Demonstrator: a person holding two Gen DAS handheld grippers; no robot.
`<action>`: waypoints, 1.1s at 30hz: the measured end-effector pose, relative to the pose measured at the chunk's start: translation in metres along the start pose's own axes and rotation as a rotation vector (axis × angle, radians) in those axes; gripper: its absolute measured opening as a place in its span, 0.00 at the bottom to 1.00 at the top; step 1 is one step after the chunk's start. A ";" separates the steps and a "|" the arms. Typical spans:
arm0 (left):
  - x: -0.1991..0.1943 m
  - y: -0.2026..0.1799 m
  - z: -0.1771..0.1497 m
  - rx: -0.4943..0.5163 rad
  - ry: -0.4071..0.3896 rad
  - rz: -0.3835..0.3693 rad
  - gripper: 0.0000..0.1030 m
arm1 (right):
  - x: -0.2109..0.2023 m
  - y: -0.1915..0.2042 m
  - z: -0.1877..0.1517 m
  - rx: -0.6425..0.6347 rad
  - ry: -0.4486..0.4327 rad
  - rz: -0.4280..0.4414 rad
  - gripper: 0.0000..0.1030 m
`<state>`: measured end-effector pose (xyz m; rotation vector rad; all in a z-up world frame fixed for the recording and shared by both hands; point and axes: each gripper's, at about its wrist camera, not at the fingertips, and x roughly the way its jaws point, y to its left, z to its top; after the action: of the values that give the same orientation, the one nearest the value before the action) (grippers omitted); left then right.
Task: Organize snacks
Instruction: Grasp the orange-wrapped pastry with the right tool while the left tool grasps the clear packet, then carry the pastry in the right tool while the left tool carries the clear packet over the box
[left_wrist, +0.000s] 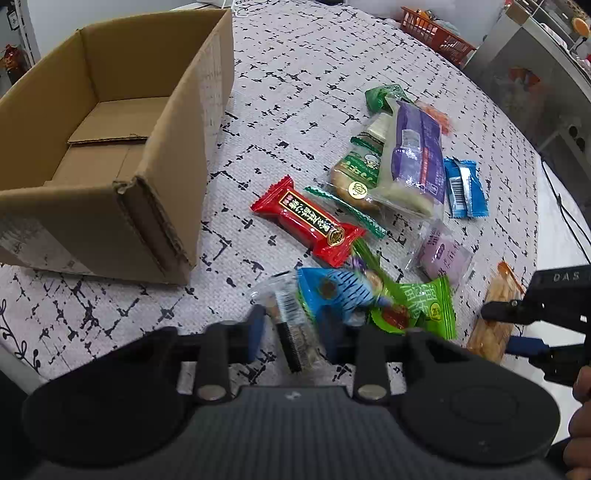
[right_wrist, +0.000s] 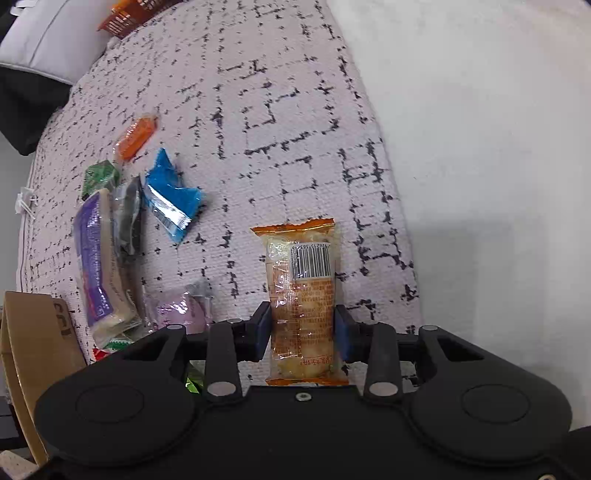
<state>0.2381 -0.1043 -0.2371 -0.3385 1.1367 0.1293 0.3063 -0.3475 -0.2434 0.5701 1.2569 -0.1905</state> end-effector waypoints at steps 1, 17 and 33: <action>-0.001 0.001 0.000 -0.002 0.003 -0.005 0.17 | -0.001 0.000 0.000 0.000 -0.006 0.009 0.34; -0.063 0.013 0.005 -0.004 -0.097 -0.090 0.16 | -0.042 0.028 -0.018 -0.135 -0.124 0.107 0.33; -0.131 0.051 0.014 -0.067 -0.227 -0.123 0.16 | -0.087 0.076 -0.057 -0.270 -0.176 0.174 0.34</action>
<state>0.1815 -0.0424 -0.1229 -0.4412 0.8858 0.0947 0.2638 -0.2688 -0.1500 0.4169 1.0352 0.0732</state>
